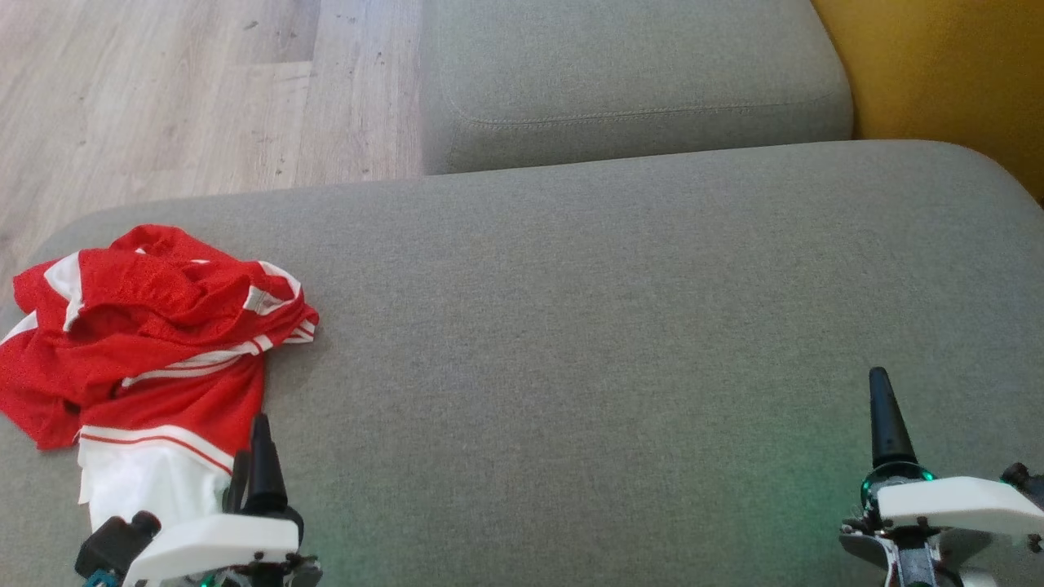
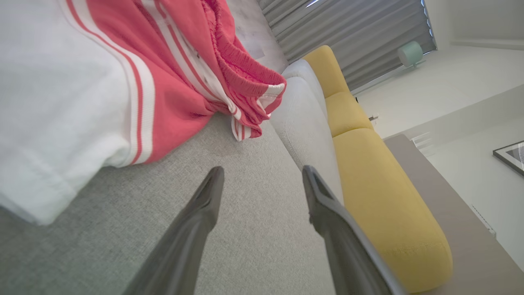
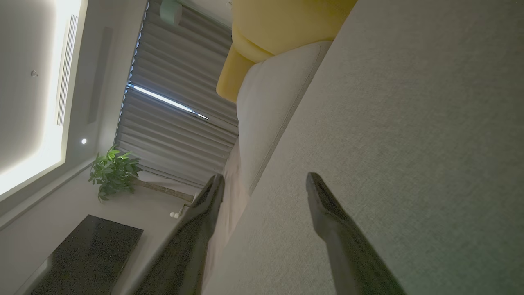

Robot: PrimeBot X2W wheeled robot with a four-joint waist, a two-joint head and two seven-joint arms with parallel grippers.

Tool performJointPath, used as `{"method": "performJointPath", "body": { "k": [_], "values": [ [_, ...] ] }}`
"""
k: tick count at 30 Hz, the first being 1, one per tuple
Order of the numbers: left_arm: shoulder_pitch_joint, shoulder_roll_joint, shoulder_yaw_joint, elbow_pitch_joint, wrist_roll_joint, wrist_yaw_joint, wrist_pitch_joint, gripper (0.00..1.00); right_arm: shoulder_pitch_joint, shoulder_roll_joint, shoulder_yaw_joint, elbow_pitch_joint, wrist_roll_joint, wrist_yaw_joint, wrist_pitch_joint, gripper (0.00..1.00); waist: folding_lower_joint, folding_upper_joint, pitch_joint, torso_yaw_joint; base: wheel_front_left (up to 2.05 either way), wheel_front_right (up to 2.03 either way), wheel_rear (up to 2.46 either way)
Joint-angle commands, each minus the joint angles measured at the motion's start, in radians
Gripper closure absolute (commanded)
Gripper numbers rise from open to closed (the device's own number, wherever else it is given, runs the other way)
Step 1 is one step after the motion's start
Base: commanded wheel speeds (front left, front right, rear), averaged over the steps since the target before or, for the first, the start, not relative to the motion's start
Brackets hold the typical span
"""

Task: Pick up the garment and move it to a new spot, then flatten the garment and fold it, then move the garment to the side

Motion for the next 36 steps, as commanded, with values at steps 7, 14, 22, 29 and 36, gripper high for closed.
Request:
{"method": "performJointPath", "body": {
  "k": [7, 14, 22, 29, 36],
  "values": [
    [-0.018, 0.008, -0.011, -0.057, 0.105, 0.015, -0.029, 0.0, -0.01, -0.007, 0.029, -0.06, -0.115, 0.003, -0.032, 0.0, -0.0001, 0.0, -0.01, 0.001, 0.0, 0.0, 0.0],
    [-0.008, 0.009, -0.033, -0.079, 0.195, 0.028, -0.05, 0.0, -0.003, -0.007, 0.044, -0.079, -0.201, 0.004, -0.052, 0.0, -0.0001, 0.0, -0.021, -0.001, 0.0, 0.0, 0.0],
    [-0.001, 0.009, -0.06, -0.102, 0.309, 0.047, -0.077, 0.0, 0.007, -0.008, 0.062, -0.105, -0.314, 0.004, -0.079, 0.0, -0.0001, 0.0, -0.034, -0.002, 0.0, 0.0, 0.0],
    [0.007, 0.01, -0.08, -0.118, 0.397, 0.06, -0.098, 0.0, 0.015, -0.008, 0.077, -0.122, -0.405, 0.005, -0.1, 0.0, -0.0001, 0.0, -0.044, -0.002, 0.0, 0.0, 0.0],
    [0.013, 0.01, -0.101, -0.134, 0.486, 0.07, -0.118, 0.0, 0.026, -0.009, 0.091, -0.135, -0.493, 0.005, -0.12, 0.0, -0.0001, 0.0, -0.055, -0.001, 0.0, 0.0, 0.0]
  ]
}}
